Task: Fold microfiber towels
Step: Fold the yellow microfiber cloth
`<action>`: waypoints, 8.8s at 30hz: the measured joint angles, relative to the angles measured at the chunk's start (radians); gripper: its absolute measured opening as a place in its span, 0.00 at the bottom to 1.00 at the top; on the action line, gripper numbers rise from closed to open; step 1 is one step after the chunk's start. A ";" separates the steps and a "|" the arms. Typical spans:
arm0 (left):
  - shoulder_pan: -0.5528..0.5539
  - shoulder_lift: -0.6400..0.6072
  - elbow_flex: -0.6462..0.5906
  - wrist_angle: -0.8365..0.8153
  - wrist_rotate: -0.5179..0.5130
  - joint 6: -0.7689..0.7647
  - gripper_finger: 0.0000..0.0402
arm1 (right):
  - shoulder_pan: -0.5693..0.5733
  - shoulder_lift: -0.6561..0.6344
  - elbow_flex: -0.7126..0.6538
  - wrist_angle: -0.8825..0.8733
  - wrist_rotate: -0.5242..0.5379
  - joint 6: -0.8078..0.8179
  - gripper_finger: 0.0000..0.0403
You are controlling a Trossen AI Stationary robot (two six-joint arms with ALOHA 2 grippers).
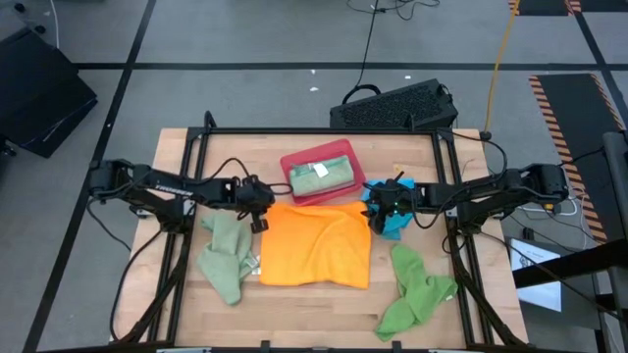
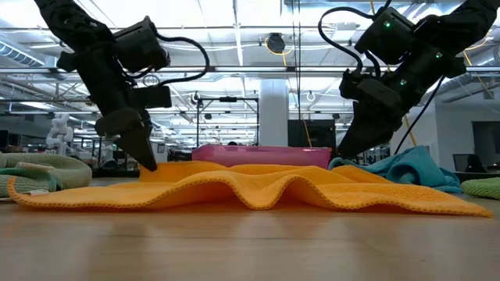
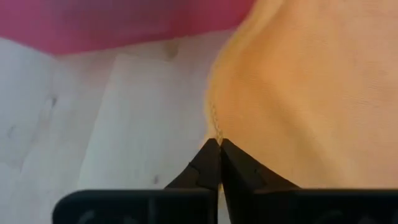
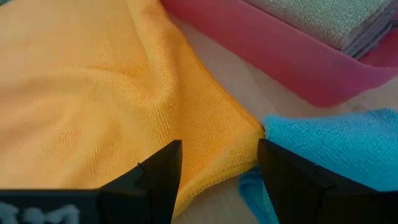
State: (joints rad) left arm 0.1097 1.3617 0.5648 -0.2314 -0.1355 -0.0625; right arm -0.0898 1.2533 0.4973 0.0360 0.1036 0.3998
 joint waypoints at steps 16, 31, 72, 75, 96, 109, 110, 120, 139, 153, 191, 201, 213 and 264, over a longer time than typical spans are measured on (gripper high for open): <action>-0.254 -0.001 0.055 0.003 -0.101 -0.103 0.01 | 0.000 0.000 0.000 -0.072 -0.028 0.210 0.56; -0.330 -0.001 0.055 0.064 -0.180 -0.103 0.03 | -0.009 0.015 0.000 -0.059 -0.129 0.217 0.56; -0.470 -0.250 0.056 -0.067 -0.227 -0.115 0.02 | 0.167 -0.147 0.000 -0.097 0.001 -0.443 0.00; -0.479 -0.231 0.056 -0.164 -0.288 -0.233 0.01 | 0.219 -0.142 -0.001 -0.102 0.053 -0.426 0.00; -0.689 -0.167 0.055 -0.105 -0.263 -0.452 0.02 | 0.450 -0.129 -0.001 -0.037 0.101 -0.316 0.00; -0.749 -0.075 0.050 -0.018 -0.258 -0.549 0.01 | 0.472 -0.020 -0.001 0.066 -0.084 -0.262 0.00; -0.754 -0.074 0.050 0.001 -0.258 -0.546 0.02 | 0.474 -0.015 -0.001 0.066 -0.086 -0.244 0.00; -0.796 -0.074 0.050 0.013 -0.258 -0.590 0.02 | 0.536 0.000 -0.001 0.066 -0.134 -0.193 0.00; -0.837 0.114 0.050 0.037 -0.258 -0.706 0.01 | 0.564 0.111 -0.002 0.108 -0.139 -0.037 0.00; -0.837 0.114 0.050 0.137 -0.221 -0.706 0.02 | 0.563 0.131 -0.002 0.168 -0.188 -0.022 0.04; -0.678 0.138 0.096 0.309 -0.525 -0.487 0.09 | 0.547 0.171 -0.122 0.730 0.025 -0.072 0.20; -0.578 0.324 0.095 0.364 -0.403 -0.512 0.09 | 0.550 0.419 -0.082 0.758 -0.171 0.017 0.01; -0.556 0.407 0.098 0.376 -0.344 -0.519 0.09 | 0.549 0.463 -0.077 0.725 -0.316 0.038 0.00; -0.319 0.092 0.000 0.042 0.149 -0.302 0.02 | 0.368 0.212 -0.010 0.739 0.058 -0.239 0.00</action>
State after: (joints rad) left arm -0.2092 1.4533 0.5649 -0.1894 0.0137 -0.3647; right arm 0.2786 1.4652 0.4876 0.7754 0.1617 0.1610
